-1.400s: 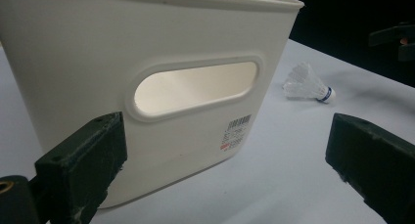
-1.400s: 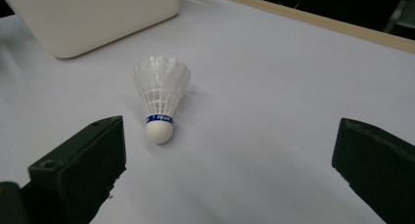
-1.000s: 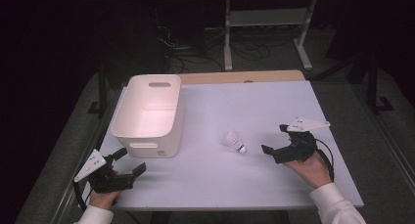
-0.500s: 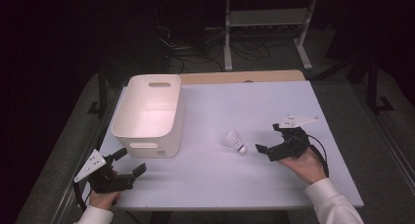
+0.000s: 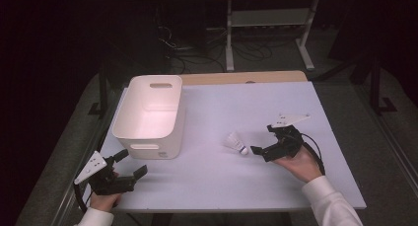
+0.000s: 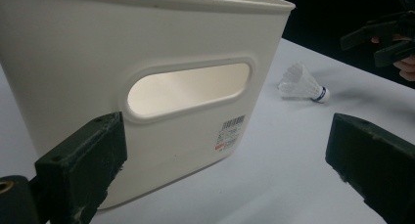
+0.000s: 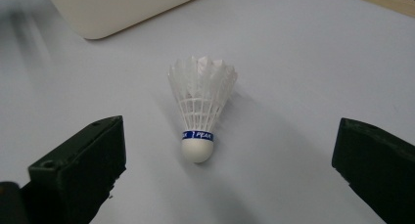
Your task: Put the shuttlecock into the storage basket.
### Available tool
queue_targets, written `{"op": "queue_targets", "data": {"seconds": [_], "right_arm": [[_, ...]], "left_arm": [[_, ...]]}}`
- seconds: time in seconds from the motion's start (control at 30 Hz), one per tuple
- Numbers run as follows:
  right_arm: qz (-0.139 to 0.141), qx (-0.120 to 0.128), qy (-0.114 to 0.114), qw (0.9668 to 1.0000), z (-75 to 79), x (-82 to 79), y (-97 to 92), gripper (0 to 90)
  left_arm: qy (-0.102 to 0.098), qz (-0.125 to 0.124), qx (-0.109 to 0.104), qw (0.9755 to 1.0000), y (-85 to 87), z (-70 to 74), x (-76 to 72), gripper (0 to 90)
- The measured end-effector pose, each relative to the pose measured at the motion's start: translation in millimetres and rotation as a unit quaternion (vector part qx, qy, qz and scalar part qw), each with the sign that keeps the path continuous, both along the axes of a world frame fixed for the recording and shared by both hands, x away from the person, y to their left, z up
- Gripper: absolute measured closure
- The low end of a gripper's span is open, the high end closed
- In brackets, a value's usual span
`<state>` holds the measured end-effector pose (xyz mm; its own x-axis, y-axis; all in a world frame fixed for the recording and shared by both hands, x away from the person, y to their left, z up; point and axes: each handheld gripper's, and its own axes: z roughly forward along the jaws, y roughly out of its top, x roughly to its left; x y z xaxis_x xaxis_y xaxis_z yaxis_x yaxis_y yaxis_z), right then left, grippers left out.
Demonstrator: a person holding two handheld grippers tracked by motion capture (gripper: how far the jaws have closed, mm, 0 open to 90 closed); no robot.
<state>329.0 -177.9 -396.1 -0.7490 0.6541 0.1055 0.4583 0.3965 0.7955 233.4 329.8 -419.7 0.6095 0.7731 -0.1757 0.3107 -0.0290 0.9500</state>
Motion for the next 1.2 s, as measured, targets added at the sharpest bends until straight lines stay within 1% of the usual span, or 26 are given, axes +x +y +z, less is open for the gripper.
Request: {"op": "queue_targets", "data": {"seconds": [0.2,0.27,0.3,0.33,0.43,0.47,0.53,0.7,0.77,1.0,1.1,1.2], "right_arm": [[0.007,-0.005,0.002,1.0000,0.3,3.6,5.8,0.0],[0.008,-0.013,0.012,0.9998,0.0,5.8,9.8,0.0],[0.008,-0.013,0.012,0.9998,0.0,5.8,9.8,0.0],[0.006,-0.017,0.021,0.9996,-0.6,7.2,12.4,0.0],[0.008,-0.021,0.024,0.9995,-1.6,9.4,14.3,0.0],[0.007,-0.023,0.031,0.9992,-2.2,10.3,16.4,0.0],[0.007,-0.024,0.036,0.9991,-2.3,10.3,17.2,0.0],[0.010,-0.028,0.042,0.9987,-3.7,13.2,20.4,0.0],[0.010,-0.028,0.049,0.9983,-3.7,15.5,23.0,0.0],[0.024,-0.040,0.052,0.9976,-4.7,21.2,29.4,0.0],[0.025,-0.044,0.057,0.9971,-5.7,23.0,33.3,0.0],[0.031,-0.048,0.067,0.9961,-8.1,26.2,37.4,0.0]], "left_arm": [[-0.001,-0.001,0.001,1.0000,0.2,0.4,-0.5,1.4],[0.000,-0.001,0.001,1.0000,0.2,0.4,-0.3,1.4],[0.000,-0.001,0.001,1.0000,0.2,0.4,-0.3,1.4],[0.000,-0.001,-0.001,1.0000,-0.4,0.4,-0.4,1.4],[-0.002,-0.002,0.003,1.0000,0.2,0.5,-0.5,1.3],[-0.001,-0.002,0.003,1.0000,0.2,0.6,-0.6,1.4],[-0.002,-0.002,0.003,1.0000,0.2,0.5,-0.7,1.4],[-0.002,-0.002,0.003,1.0000,-0.2,0.6,-0.9,1.4],[-0.002,-0.002,0.003,1.0000,-0.1,0.6,-0.8,1.4],[-0.002,-0.004,0.005,1.0000,0.1,0.9,-1.4,1.4],[-0.003,-0.003,0.000,1.0000,-0.7,1.0,-1.7,1.4],[-0.002,-0.006,0.005,1.0000,0.0,1.0,-1.5,1.4]]}}
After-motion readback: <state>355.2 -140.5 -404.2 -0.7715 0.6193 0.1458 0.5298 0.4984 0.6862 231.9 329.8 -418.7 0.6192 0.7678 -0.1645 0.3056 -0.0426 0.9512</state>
